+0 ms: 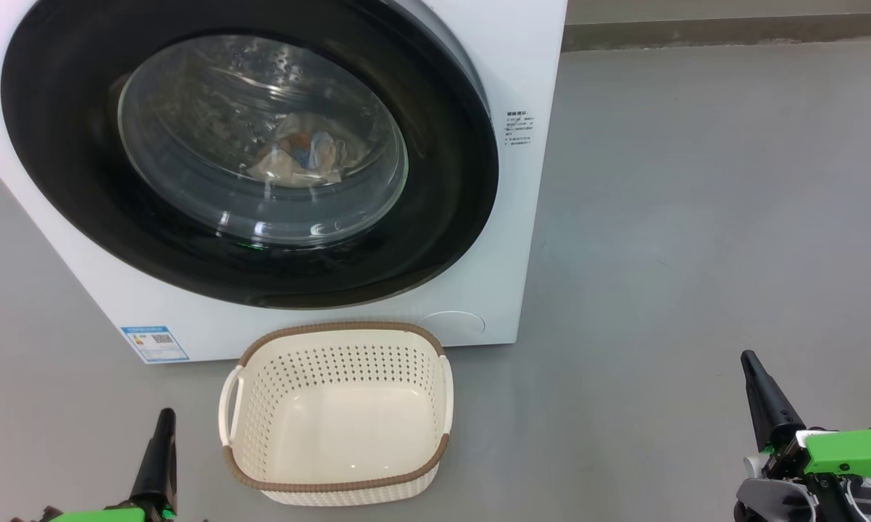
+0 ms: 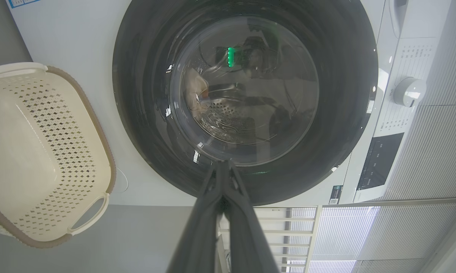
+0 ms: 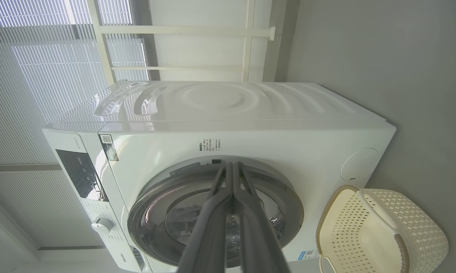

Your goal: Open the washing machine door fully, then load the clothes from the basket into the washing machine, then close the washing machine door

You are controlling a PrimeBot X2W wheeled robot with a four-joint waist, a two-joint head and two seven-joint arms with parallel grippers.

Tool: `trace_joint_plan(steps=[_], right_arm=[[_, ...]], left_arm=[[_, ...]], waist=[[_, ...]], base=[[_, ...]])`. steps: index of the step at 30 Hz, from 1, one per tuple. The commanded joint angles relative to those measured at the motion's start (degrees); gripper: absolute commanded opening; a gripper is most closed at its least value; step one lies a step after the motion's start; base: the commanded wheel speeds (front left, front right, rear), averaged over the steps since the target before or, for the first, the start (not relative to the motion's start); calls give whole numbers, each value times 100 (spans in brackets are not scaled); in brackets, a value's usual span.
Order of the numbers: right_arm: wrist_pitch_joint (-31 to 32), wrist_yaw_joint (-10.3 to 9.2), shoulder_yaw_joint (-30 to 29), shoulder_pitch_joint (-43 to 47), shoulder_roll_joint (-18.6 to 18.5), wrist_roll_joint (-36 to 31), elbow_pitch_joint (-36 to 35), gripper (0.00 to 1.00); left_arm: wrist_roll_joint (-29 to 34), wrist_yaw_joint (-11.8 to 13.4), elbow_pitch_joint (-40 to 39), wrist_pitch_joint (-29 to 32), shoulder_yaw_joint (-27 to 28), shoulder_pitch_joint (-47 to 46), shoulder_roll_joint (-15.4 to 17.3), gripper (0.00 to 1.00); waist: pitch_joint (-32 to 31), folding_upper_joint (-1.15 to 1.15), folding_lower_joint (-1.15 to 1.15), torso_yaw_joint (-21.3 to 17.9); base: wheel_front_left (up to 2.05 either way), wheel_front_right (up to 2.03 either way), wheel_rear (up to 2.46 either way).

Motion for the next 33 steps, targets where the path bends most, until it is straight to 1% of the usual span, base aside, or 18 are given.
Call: trace_joint_plan(steps=[1, 33], right_arm=[[36, 10, 106, -250, -48, -50, -166, 0], [41, 10, 100, -251, -44, -55, -166, 0]], left_arm=[[-47, 2, -181, 35, 154, -244, 55, 0], [-48, 2, -181, 34, 154, -244, 55, 0]], waist=[[0, 0, 0, 0], [0, 0, 0, 0]], base=[[0, 0, 0], [0, 0, 0]])
